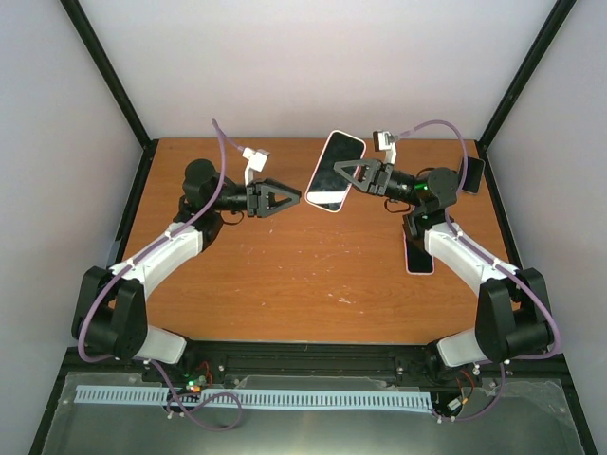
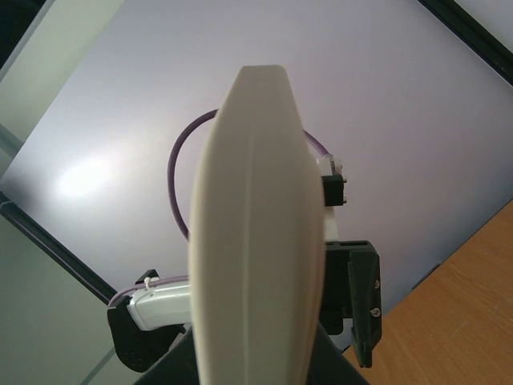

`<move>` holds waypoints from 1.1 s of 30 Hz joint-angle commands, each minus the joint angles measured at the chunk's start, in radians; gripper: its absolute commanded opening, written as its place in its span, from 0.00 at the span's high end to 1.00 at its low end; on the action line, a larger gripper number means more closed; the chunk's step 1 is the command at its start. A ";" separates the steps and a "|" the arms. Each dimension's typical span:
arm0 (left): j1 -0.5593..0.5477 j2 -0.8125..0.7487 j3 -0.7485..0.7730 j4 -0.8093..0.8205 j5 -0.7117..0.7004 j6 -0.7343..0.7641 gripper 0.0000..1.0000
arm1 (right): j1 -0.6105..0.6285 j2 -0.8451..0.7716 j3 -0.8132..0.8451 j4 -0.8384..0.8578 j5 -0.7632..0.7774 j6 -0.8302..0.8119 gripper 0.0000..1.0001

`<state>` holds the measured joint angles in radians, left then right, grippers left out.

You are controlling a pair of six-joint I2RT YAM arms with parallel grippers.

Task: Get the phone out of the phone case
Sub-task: Remove the phone case from the phone.

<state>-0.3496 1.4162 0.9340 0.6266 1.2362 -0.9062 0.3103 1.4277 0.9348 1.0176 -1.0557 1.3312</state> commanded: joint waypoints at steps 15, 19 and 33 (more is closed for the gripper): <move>-0.029 0.008 0.044 -0.009 -0.019 0.009 0.51 | 0.037 -0.021 0.001 0.025 -0.007 -0.039 0.97; -0.030 0.012 0.044 -0.057 -0.045 0.040 0.53 | 0.040 -0.022 0.004 0.046 -0.011 -0.023 0.97; -0.027 0.046 0.006 -0.118 -0.128 0.058 0.62 | 0.065 -0.032 0.006 0.141 -0.027 0.062 0.97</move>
<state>-0.3737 1.4166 0.9424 0.5774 1.2144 -0.8715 0.3355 1.4292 0.9249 0.9894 -1.0546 1.3151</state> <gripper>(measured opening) 0.382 0.130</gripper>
